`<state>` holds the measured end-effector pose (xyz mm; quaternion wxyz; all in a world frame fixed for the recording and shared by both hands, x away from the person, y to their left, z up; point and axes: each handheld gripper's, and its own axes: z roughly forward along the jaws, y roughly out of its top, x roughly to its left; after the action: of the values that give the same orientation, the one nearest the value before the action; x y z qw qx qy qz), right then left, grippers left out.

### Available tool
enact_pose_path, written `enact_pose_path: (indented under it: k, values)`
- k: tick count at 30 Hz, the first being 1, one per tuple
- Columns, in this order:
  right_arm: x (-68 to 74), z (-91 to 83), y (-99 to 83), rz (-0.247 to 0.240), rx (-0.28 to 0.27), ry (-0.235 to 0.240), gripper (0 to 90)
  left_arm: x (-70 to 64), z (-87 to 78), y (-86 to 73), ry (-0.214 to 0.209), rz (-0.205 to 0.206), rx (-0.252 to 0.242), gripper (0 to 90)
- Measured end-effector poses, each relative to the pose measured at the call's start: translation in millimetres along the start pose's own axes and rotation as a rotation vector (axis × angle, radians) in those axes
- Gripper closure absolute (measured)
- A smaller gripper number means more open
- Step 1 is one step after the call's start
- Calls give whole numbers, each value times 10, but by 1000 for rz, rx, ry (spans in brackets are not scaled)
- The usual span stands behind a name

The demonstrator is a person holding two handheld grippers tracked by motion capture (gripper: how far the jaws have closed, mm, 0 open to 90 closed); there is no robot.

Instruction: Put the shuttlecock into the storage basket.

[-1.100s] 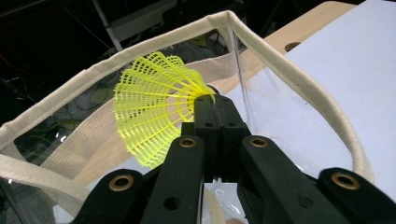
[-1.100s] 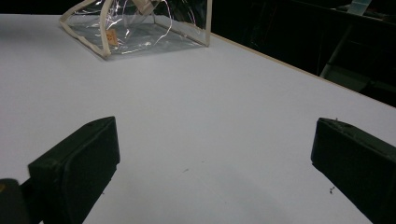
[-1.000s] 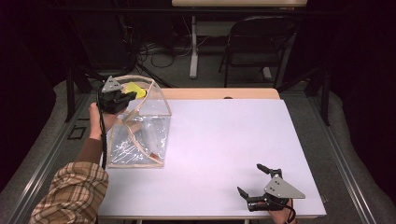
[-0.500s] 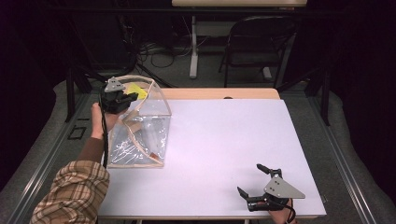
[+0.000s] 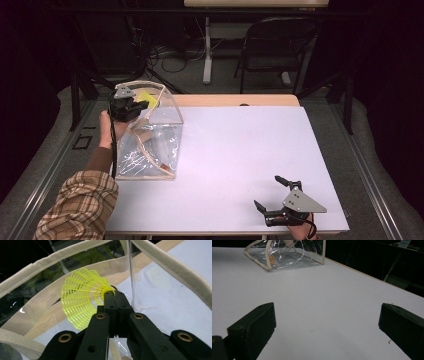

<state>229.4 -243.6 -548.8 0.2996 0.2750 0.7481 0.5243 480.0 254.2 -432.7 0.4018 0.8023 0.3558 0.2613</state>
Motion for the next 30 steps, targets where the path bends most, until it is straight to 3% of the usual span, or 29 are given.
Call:
enact_pose_path:
  k: [30]
  values:
    - [-4, 3, -4, 1, 4, 3, 8, 65, 137, -120, -17, -28, 56, 898]
